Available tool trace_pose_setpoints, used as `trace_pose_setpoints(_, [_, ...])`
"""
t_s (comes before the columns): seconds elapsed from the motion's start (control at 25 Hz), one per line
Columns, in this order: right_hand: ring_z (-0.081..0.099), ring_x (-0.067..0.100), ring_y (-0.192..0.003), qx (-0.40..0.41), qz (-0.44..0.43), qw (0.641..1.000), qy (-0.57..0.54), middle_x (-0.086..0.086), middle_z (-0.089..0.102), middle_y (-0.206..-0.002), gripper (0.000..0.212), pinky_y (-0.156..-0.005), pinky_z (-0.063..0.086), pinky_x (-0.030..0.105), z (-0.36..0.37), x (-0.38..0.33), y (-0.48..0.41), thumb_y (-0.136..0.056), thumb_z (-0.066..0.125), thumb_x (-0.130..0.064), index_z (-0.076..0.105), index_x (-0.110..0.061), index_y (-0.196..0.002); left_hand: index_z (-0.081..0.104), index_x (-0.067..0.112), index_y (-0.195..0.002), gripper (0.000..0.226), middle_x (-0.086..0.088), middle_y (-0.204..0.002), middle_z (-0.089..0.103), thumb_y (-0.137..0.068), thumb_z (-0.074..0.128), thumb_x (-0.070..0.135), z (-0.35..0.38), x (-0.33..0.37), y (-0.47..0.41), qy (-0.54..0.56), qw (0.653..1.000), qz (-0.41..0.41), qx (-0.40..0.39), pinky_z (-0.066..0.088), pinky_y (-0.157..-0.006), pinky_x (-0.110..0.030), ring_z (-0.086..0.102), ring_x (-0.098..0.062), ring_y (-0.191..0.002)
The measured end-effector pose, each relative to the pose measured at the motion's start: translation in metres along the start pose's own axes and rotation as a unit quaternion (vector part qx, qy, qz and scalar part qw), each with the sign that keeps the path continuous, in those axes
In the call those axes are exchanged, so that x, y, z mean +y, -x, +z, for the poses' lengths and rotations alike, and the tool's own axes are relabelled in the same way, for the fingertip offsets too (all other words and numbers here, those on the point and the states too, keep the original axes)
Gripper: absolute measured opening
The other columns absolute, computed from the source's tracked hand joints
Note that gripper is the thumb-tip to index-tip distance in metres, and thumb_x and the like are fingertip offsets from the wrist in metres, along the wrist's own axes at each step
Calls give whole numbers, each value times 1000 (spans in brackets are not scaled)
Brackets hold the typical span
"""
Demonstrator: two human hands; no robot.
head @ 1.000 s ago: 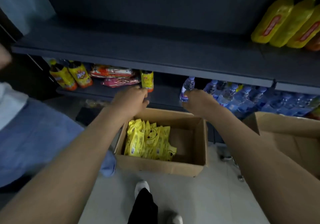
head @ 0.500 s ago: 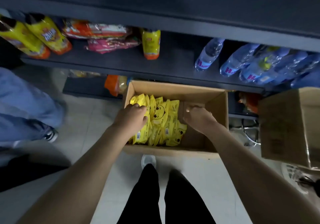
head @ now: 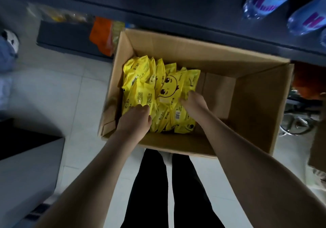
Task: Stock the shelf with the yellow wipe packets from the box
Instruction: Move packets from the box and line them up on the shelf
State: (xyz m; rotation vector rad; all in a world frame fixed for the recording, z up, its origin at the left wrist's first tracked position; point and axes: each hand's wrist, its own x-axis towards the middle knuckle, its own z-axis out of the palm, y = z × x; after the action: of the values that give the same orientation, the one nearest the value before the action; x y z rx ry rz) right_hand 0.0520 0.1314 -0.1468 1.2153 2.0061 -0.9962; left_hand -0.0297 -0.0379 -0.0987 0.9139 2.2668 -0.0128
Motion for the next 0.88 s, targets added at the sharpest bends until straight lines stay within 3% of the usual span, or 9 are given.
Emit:
trace_pose_setpoints(0.16, [51,22,-79,32,48,990,-131,1,48,-74,39,-50,34,29,25,-16,-40,-91,53,-46,50,-7,-87,56,9,-108,23,-8,-109,60,-96,43,23,30,-2,-18,52,999,-3,0,51,-75,-35,60,-22,-96])
trace_pose_setpoints(0.28, [52,23,-87,79,55,980,-172,3,53,-89,47,-59,35,29,32,-24,-56,-86,64,-41,49,-4,-111,57,7,-107,21,-8,-110,62,-96,43,19,43,-4,-24,77,997,4,8,46,-72,-27,61,-20,-98])
trace_pose_setpoints(0.36, [47,21,-79,75,34,980,-181,-1,46,-76,28,-56,33,27,29,-18,-60,-87,65,-30,49,-9,-97,59,7,-104,20,-8,-109,63,-96,44,18,49,-3,-27,101,995,-4,-2,46,-72,-27,62,-20,-98])
trace_pose_setpoints(0.44, [47,20,-75,79,32,970,-227,-1,44,-70,22,-53,36,28,19,-6,-57,-87,64,-24,47,-12,-81,60,8,-103,20,-9,-107,65,-95,45,19,52,3,-31,119,992,-22,-16,50,-73,-29,63,-20,-96])
trace_pose_setpoints(0.56, [61,25,-82,121,50,928,-349,9,61,-89,26,-72,54,43,-7,16,-41,-85,67,-22,56,-4,-99,61,9,-98,19,-8,-98,67,-95,45,18,50,23,-33,151,987,-54,-25,46,-67,-30,63,-21,-85])
trace_pose_setpoints(0.68, [64,35,-91,185,83,899,-388,17,63,-94,27,-78,53,55,-31,43,-31,-84,68,-20,54,-1,-97,62,7,-98,21,-10,-95,68,-95,44,18,54,45,-40,217,971,-99,-36,46,-67,-30,63,-23,-84])
trace_pose_setpoints(0.76, [64,37,-97,196,123,886,-402,16,63,-96,22,-80,53,57,-40,63,-27,-85,68,-20,54,-5,-95,60,10,-87,21,-14,-91,68,-96,45,20,63,63,-45,334,926,-165,-50,52,-71,-36,64,-28,-85])
trace_pose_setpoints(0.8, [63,38,-99,190,144,882,-406,18,64,-101,23,-82,53,56,-41,72,-25,-85,67,-20,55,-5,-98,58,12,-81,22,-14,-88,67,-96,46,22,67,73,-49,425,877,-216,-56,53,-72,-38,64,-27,-81])
trace_pose_setpoints(0.88, [63,36,-101,172,175,871,-426,16,64,-107,18,-83,54,51,-40,84,-21,-86,67,-20,56,-9,-96,56,10,-83,25,-10,-83,63,-97,45,27,73,89,-58,587,740,-319,-73,52,-66,-33,60,-20,-74])
